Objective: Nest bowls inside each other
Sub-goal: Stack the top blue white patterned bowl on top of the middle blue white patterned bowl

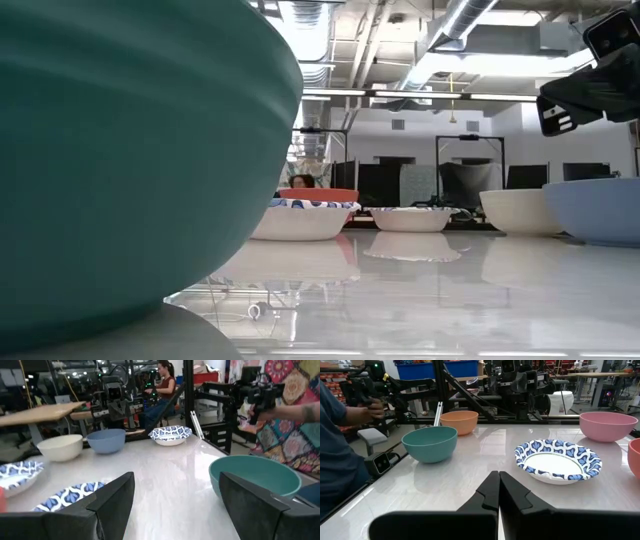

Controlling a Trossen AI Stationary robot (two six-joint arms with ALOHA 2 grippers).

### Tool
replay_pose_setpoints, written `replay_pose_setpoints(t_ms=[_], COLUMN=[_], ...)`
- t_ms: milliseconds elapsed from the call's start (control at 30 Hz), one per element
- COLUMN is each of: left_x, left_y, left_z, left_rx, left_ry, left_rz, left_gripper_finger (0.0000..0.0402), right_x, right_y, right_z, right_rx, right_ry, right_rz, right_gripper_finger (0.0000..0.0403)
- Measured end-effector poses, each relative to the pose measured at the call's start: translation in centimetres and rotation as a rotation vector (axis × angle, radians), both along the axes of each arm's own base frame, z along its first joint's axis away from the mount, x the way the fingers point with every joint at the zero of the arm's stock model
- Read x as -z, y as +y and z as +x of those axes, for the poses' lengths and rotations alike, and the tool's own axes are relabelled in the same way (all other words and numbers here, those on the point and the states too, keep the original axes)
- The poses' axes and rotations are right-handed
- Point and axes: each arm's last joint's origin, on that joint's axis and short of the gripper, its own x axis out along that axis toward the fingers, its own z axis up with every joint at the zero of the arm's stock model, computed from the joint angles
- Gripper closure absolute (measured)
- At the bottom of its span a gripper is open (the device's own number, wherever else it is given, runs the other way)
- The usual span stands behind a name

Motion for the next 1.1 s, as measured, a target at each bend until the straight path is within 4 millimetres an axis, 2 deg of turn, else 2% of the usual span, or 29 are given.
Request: replay_pose_setpoints(t_ms=[200, 333, 533, 800, 967, 1100], left_x=[-0.1, -0.3, -1.3, -1.8, -2.0, -1.7], left_y=[0.0, 0.0, 0.0, 0.0, 0.4, 0.6], left_z=[0.0, 0.0, -0.2, -0.3, -0.3, -0.2], left_rx=[0.005, 0.010, 0.068, 0.061, -0.039, -0.140], left_ry=[-0.003, -0.011, -0.099, -0.140, -0.159, -0.129], left_rz=[-0.024, -0.093, -0.166, -0.200, -0.231, -0.207], left_gripper_finger=[0.0123, 0.0123, 0.0123, 0.0123, 0.0123, 0.0123], right_x=[-0.7, -2.1, -3.7, -4.2, -4.2, -4.2], right_y=[0.0, -0.1, -0.2, -0.2, -0.2, -0.2], right_z=[0.0, 0.0, -0.4, -0.5, -0.5, -0.5], right_rx=[0.002, 0.007, -0.006, -0.008, -0.008, 0.002], right_ry=[-0.063, -0.179, -0.344, -0.384, -0.385, -0.399], right_rz=[0.053, 0.212, 0.273, 0.286, 0.280, 0.206], right_gripper_finger=[0.0381, 0.0381, 0.0381, 0.0381, 0.0381, 0.0381])
